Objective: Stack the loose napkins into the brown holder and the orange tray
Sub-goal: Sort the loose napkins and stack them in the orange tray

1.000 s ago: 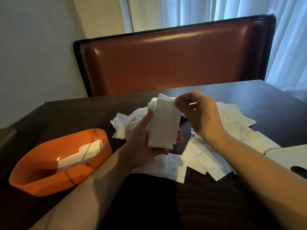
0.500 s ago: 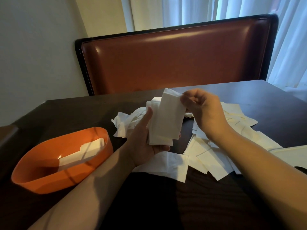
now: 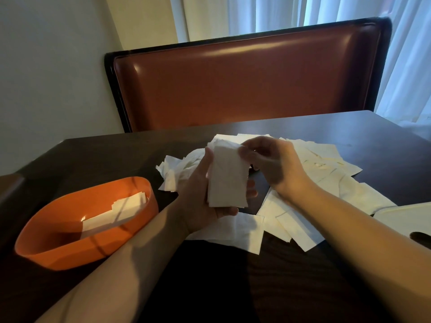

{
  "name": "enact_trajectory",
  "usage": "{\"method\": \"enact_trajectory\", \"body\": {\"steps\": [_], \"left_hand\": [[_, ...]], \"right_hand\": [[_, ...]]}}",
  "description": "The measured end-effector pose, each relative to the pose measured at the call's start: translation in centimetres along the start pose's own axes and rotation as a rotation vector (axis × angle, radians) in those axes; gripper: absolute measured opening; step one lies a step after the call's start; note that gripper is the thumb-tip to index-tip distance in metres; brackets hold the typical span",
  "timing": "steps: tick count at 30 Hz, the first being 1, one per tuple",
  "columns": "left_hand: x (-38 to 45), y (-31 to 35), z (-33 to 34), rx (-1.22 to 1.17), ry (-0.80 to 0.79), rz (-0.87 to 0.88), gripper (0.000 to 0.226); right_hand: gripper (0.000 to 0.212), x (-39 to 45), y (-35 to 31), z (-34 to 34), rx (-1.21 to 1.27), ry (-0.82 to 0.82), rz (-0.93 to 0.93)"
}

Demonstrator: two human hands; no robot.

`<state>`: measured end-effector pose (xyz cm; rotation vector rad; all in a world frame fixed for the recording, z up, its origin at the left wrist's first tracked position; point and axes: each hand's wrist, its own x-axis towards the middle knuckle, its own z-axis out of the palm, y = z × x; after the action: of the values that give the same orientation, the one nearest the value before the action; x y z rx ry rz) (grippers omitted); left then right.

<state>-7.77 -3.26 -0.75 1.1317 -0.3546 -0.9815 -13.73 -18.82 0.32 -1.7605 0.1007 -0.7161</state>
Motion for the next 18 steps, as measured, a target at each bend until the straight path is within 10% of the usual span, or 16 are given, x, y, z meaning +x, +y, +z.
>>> {"method": "enact_trajectory", "body": {"steps": [8, 13, 18], "left_hand": [[-0.3, 0.0, 0.0, 0.041, -0.052, 0.066, 0.054], [0.0, 0.3, -0.2, -0.078, 0.228, 0.243, 0.043], [0.0, 1.3, -0.9, -0.176, 0.374, 0.389, 0.046]], "right_hand": [[0.006, 0.3, 0.9, 0.4, -0.017, -0.019, 0.047], [0.018, 1.3, 1.8, -1.0, -0.321, 0.073, -0.015], [0.038, 0.5, 3.4, -1.2, -0.596, -0.185, 0.158]]}}
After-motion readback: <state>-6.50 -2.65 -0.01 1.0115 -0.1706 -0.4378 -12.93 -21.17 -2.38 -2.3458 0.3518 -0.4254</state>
